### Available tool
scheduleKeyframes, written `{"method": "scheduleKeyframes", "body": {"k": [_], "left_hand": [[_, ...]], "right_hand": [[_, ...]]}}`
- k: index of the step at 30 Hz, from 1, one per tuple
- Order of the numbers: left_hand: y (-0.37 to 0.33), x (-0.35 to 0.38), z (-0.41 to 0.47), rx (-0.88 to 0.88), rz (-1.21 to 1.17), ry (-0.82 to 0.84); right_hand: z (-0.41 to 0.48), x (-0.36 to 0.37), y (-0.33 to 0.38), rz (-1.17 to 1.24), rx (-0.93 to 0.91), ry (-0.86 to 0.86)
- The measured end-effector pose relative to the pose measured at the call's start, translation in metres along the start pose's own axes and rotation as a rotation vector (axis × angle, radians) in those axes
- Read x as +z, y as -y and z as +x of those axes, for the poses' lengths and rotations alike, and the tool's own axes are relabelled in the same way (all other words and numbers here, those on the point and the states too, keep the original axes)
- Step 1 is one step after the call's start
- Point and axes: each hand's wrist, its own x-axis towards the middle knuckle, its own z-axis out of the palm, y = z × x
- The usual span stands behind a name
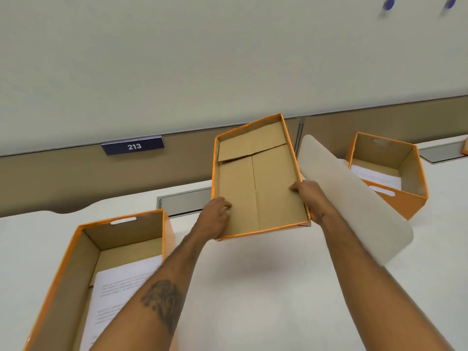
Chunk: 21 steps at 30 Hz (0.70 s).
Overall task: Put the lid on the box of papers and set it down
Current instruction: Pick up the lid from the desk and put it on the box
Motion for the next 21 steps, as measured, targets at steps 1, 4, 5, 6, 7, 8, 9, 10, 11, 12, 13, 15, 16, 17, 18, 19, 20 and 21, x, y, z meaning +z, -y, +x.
{"method": "scheduleKeyframes", "body": {"k": [1,4,5,6,7,8,9,10,11,12,13,15,16,17,18,19,20,21], "left_hand": [[-0.003,-0.016,-0.006,-0.007,-0.037,0.025],[-0.021,-0.066,-0.023,-0.033,-0.164,0.077],[-0.03,-0.083,-0.029,-0.034,-0.204,0.077],[-0.04,-0.099,-0.035,-0.025,-0.238,0.069],[-0.051,-0.114,-0.041,-0.007,-0.277,0.057],[-0.063,-0.129,-0.048,0.007,-0.338,0.047],[-0.075,-0.143,-0.055,0.016,-0.427,0.043],[-0.085,-0.155,-0.062,0.016,-0.521,0.047],[-0.094,-0.165,-0.068,0.017,-0.595,0.045],[-0.1,-0.174,-0.074,0.018,-0.64,0.034],[-0.103,-0.182,-0.08,0.015,-0.673,0.011],[-0.103,-0.194,-0.087,0.007,-0.731,-0.098],[-0.099,-0.199,-0.091,0.017,-0.745,-0.181],[-0.094,-0.202,-0.095,0.036,-0.732,-0.26],[-0.087,-0.205,-0.098,0.053,-0.696,-0.329],[-0.081,-0.207,-0.101,0.063,-0.654,-0.394],[-0.075,-0.209,-0.105,0.057,-0.624,-0.452],[-0.069,-0.211,-0.109,0.043,-0.627,-0.49]], "right_hand": [[-0.015,0.01,0.014,0.002,-0.042,-0.018],[-0.062,0.044,0.054,-0.005,-0.174,-0.063],[-0.078,0.057,0.066,-0.005,-0.214,-0.083],[-0.092,0.07,0.077,-0.003,-0.25,-0.11],[-0.107,0.085,0.086,0.0,-0.286,-0.146],[-0.122,0.1,0.095,0.001,-0.329,-0.186],[-0.136,0.116,0.103,-0.005,-0.378,-0.223],[-0.15,0.132,0.109,-0.024,-0.428,-0.255],[-0.163,0.147,0.115,-0.052,-0.472,-0.282],[-0.176,0.162,0.119,-0.084,-0.508,-0.307],[-0.189,0.175,0.12,-0.117,-0.541,-0.332],[-0.211,0.198,0.12,-0.178,-0.607,-0.354],[-0.221,0.209,0.117,-0.207,-0.628,-0.337],[-0.23,0.219,0.113,-0.242,-0.639,-0.312],[-0.237,0.228,0.108,-0.28,-0.649,-0.283],[-0.244,0.236,0.102,-0.317,-0.673,-0.256],[-0.249,0.241,0.098,-0.352,-0.71,-0.226],[-0.252,0.243,0.093,-0.379,-0.758,-0.185]]}}
